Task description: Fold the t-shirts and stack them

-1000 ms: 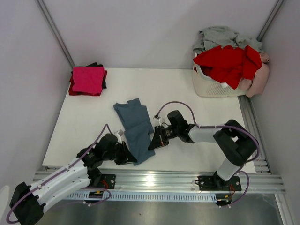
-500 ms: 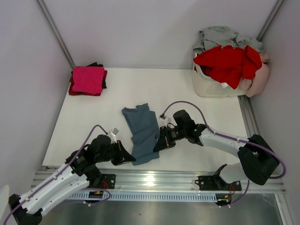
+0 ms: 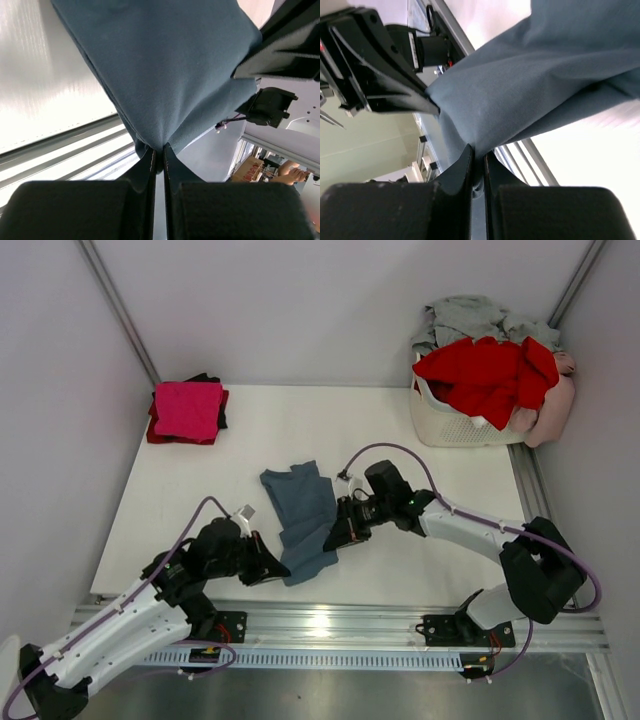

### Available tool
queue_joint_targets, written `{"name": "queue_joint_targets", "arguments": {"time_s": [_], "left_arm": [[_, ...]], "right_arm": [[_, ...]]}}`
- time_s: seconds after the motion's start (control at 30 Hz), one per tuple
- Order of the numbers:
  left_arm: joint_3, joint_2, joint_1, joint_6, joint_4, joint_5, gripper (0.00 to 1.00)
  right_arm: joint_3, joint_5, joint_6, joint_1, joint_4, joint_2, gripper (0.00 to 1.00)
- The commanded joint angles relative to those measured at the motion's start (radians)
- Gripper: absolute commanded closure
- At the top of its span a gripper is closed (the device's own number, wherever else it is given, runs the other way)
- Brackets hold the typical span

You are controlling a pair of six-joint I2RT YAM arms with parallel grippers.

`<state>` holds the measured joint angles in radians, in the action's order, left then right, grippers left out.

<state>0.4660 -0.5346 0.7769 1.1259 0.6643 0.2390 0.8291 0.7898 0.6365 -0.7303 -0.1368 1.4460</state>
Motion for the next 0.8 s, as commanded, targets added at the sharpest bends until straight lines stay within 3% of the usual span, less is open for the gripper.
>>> {"name": "queue_joint_targets", "arguments": {"time_s": [0.0,0.5,0.77], "left_arm": [[0.051,-0.014,0.005,-0.031,0.011,-0.02,0.93],[0.342,-0.22,-0.085,-0.202,-0.025,-0.286,0.96],[0.362,-0.364,-0.277,-0.264,-0.146,-0.193,0.96]], "right_arm": [[0.076,0.026,-0.027,0.041,0.0,0.03,1.0],[0.303,0.129,0.04,0.176,0.088,0.214,1.0],[0.487,0.15,0.094,0.219,0.117,0.384,1.0]]}}
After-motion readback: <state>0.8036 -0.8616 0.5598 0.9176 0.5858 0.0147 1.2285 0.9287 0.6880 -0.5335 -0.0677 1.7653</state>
